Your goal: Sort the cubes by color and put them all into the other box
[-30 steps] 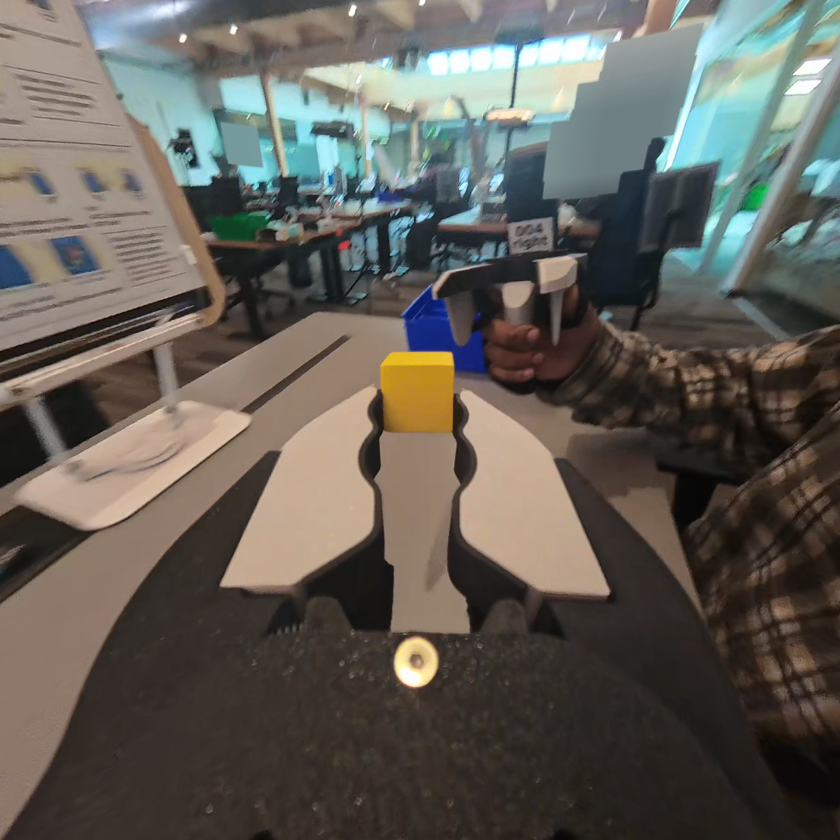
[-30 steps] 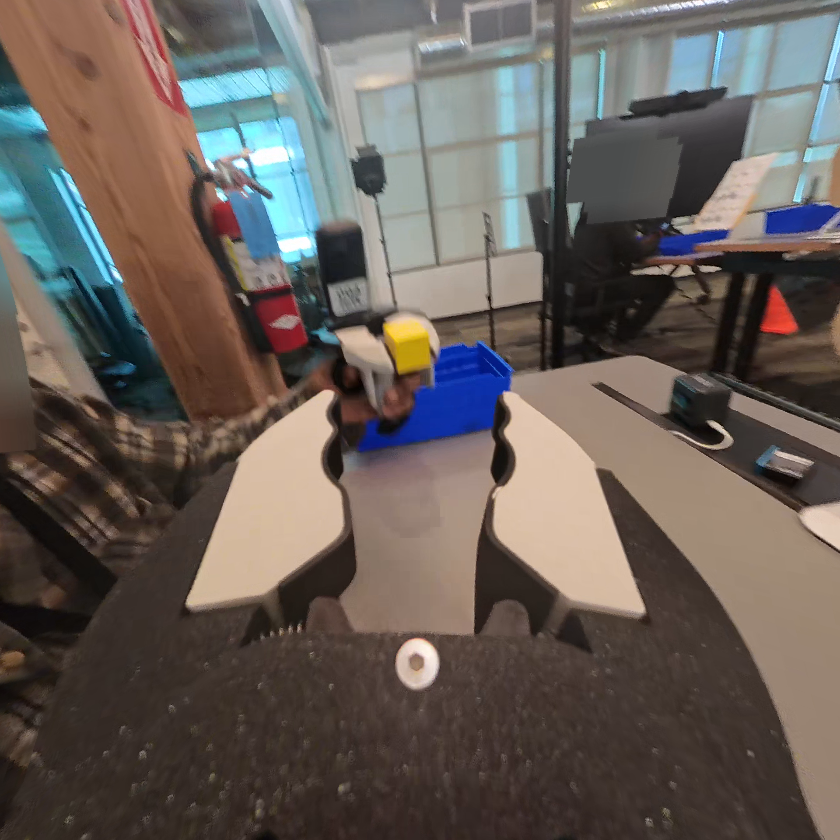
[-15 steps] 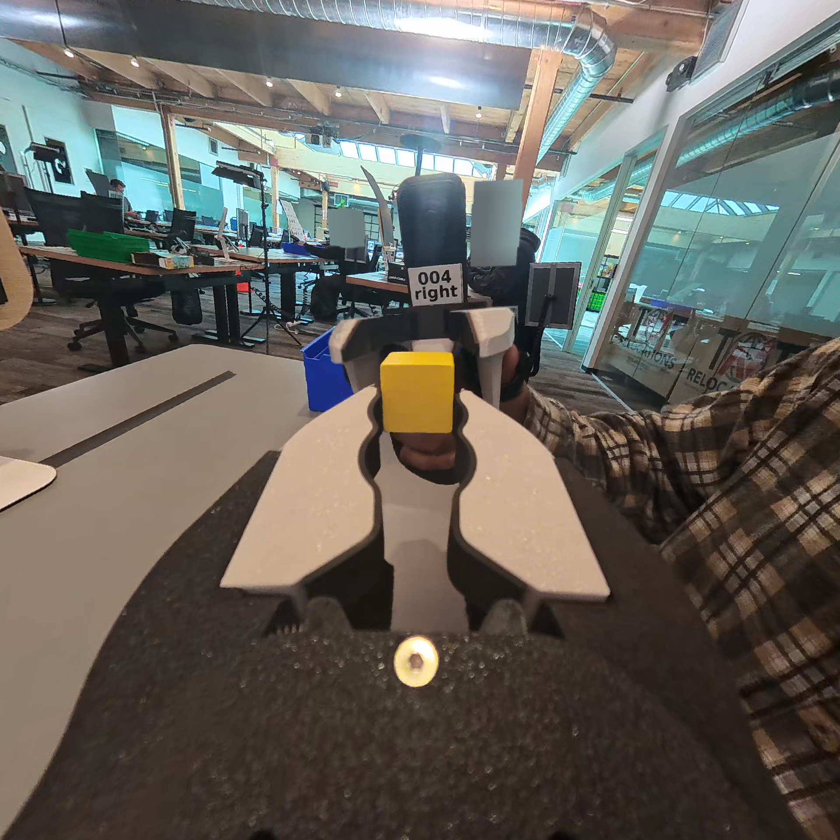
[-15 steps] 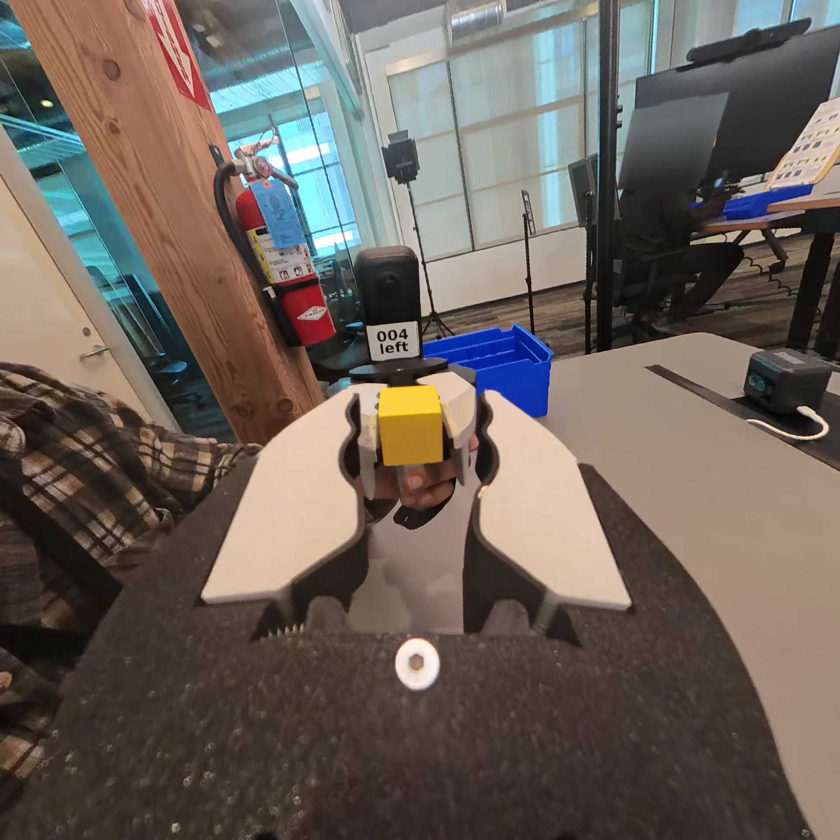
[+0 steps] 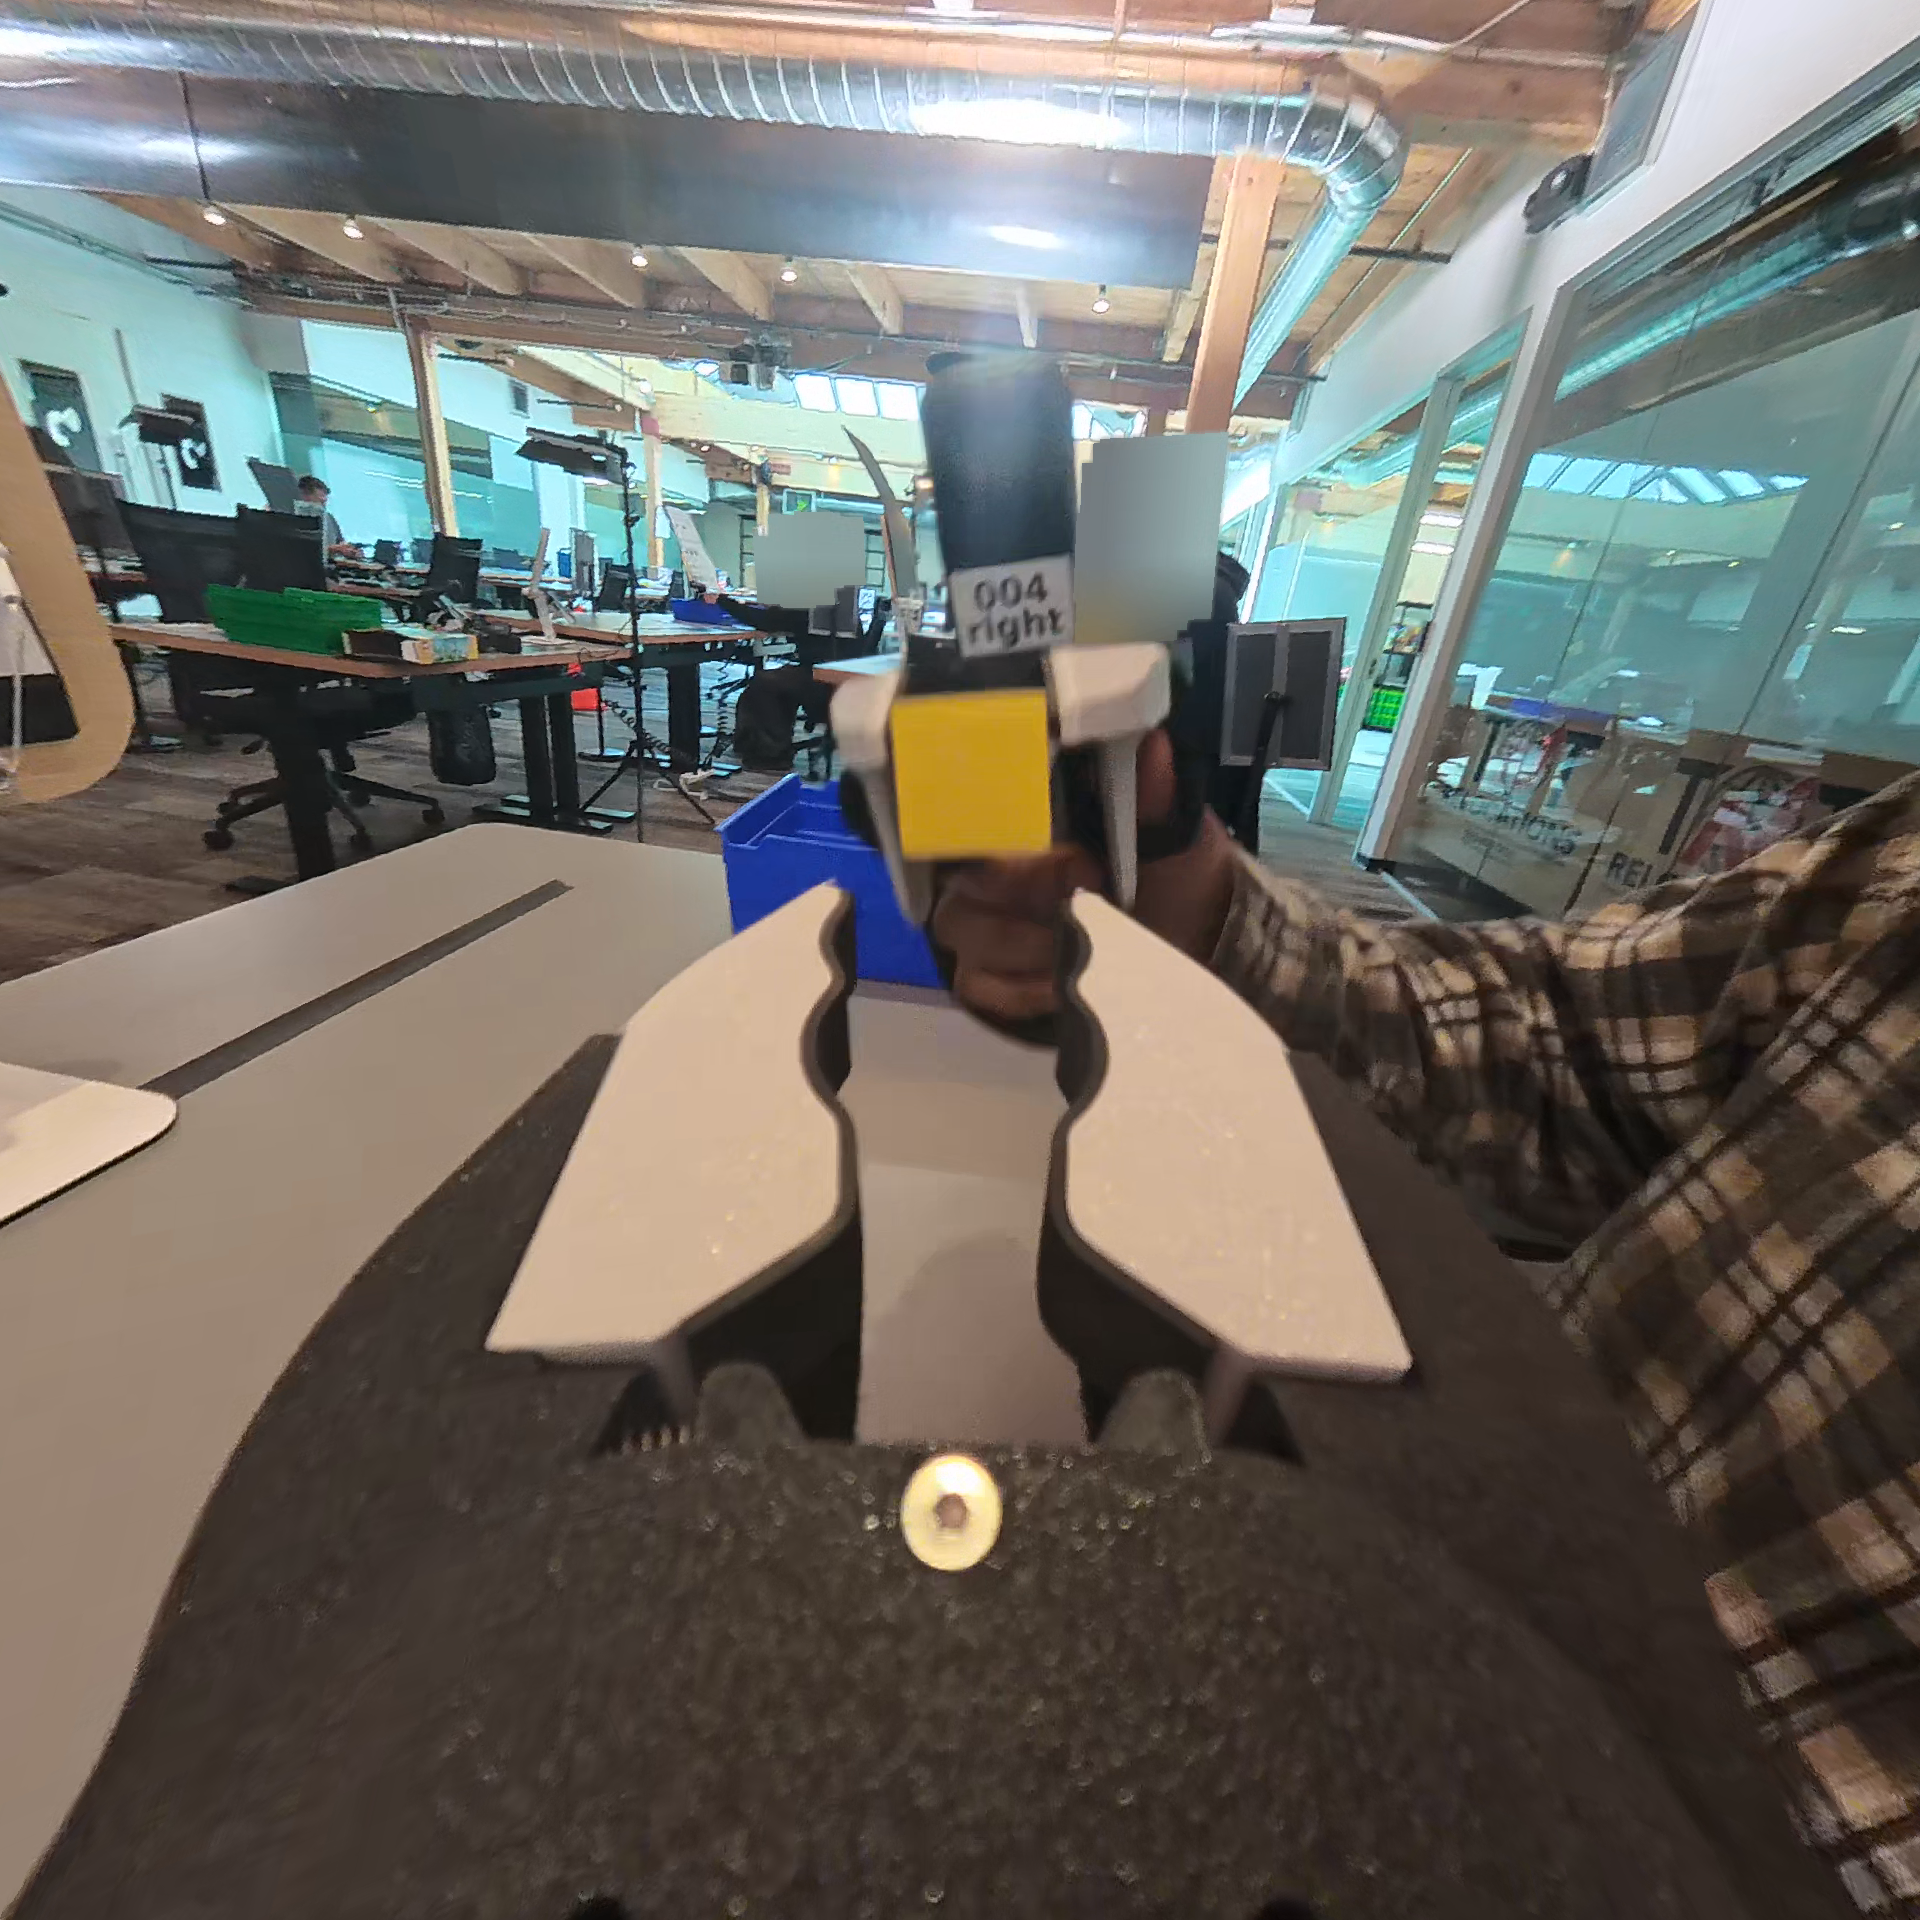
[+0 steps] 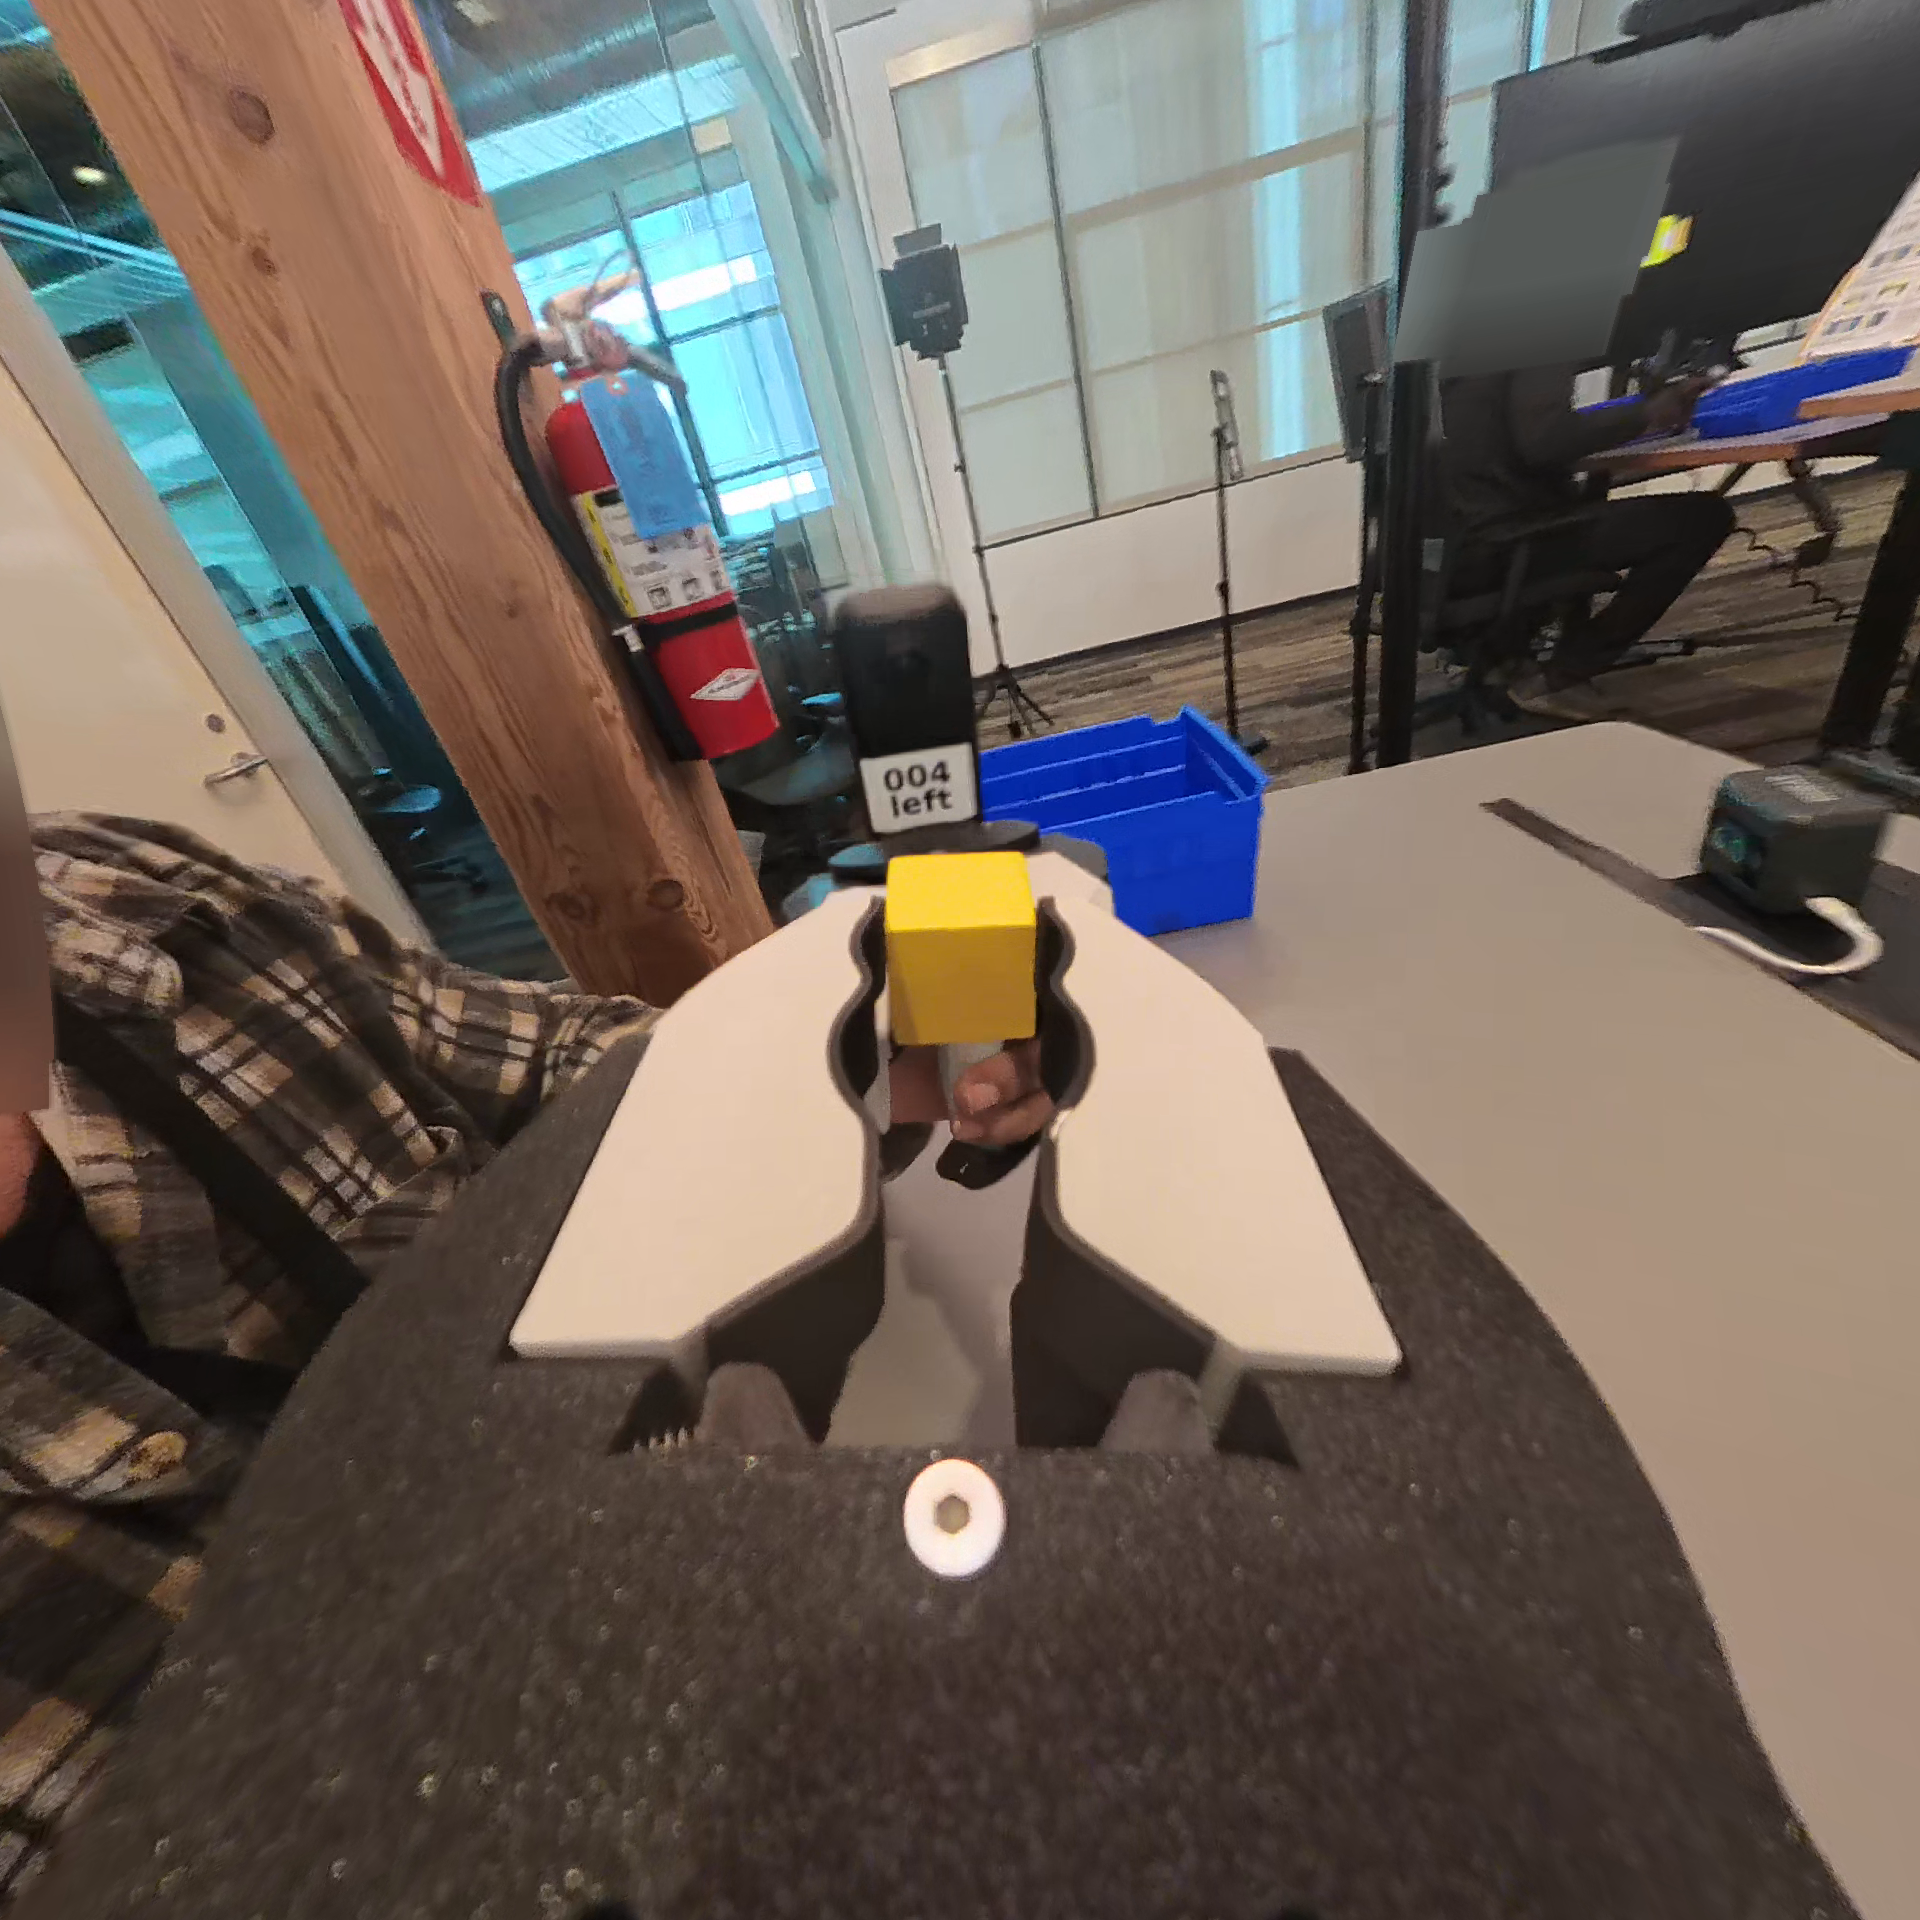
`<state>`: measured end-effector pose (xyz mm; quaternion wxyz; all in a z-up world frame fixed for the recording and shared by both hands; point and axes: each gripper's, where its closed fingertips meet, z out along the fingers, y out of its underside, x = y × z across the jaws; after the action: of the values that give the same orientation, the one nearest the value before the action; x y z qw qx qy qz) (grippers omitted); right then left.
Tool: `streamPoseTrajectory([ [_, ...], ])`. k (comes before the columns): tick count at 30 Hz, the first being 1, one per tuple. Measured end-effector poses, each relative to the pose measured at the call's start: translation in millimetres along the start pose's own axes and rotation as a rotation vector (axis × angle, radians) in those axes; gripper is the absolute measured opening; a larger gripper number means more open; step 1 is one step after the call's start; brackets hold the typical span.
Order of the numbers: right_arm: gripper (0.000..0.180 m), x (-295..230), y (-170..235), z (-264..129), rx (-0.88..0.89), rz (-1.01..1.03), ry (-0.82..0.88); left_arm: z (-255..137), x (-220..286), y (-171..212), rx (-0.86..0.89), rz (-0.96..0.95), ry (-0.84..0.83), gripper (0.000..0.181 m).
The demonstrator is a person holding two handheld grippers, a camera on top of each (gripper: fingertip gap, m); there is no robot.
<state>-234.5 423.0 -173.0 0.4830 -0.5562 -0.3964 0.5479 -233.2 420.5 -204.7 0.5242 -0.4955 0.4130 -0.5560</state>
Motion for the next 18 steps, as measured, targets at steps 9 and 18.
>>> streamPoseTrajectory([
  [9,0.027,89,-59,-249,-0.24,-0.081,0.8,-2,-8,28,-0.076,-0.008,-0.032,0.039],
  [18,0.027,160,49,-478,-0.505,0.31,1.376,2,-13,43,-0.117,-0.044,-0.041,0.036],
])
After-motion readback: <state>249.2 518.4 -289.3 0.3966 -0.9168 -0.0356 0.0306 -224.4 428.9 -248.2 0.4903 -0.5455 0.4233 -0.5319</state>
